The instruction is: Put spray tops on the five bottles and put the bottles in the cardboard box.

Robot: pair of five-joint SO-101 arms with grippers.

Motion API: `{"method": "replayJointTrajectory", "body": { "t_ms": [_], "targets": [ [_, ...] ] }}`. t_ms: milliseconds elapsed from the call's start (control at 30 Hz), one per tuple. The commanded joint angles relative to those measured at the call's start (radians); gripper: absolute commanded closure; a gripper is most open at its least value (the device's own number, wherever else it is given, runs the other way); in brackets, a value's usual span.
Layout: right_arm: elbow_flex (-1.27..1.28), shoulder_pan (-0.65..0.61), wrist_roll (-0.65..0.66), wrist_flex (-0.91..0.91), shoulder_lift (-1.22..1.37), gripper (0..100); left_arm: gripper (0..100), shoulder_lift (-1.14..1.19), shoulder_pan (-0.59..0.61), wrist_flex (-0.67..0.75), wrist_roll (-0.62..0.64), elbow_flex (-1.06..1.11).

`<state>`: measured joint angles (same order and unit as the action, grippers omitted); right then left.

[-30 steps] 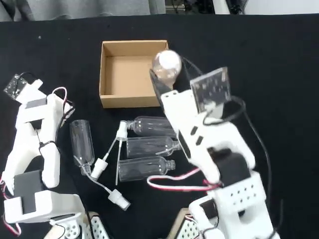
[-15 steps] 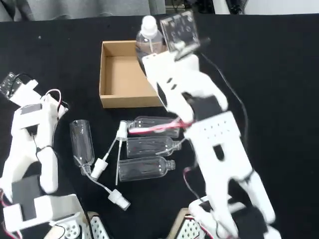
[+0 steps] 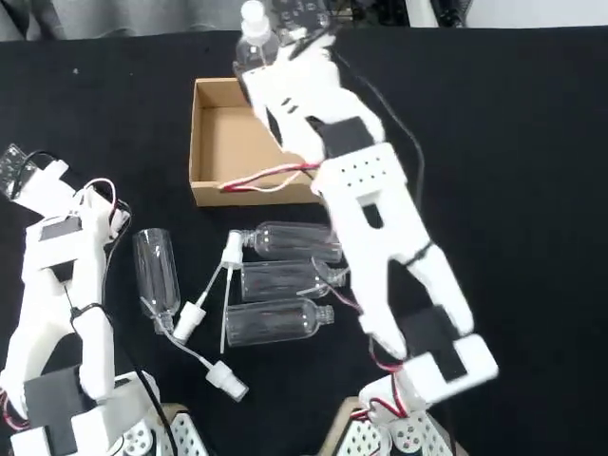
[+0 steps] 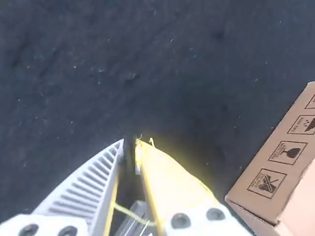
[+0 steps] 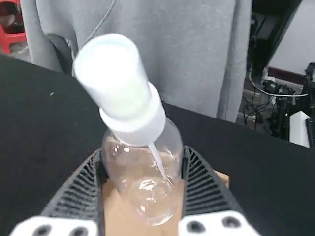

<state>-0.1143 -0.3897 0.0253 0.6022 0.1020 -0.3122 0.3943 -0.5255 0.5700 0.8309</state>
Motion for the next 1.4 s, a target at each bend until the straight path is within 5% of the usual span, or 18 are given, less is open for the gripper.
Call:
{"method": "replayJointTrajectory", "body": {
  "t_ms": [0, 267, 467, 1367],
  "targets": [
    [-0.136, -0.044, -0.009, 0.0, 0.039, 98.6, 97, -0.057, 0.019, 0.018, -0.003, -0.01],
    [-0.278, -0.061, -0.012, -0.032, 0.229, 98.6, 97, -0.06, 0.024, 0.025, -0.003, 0.001],
    [-0.326, -0.061, -0.15, -0.158, 0.36, 98.6, 97, -0.06, 0.025, 0.025, -0.003, 0.004],
    [-0.631, -0.063, -0.155, -0.316, 0.832, 98.6, 97, -0.06, 0.025, 0.025, -0.002, 0.001]
  ]
}}
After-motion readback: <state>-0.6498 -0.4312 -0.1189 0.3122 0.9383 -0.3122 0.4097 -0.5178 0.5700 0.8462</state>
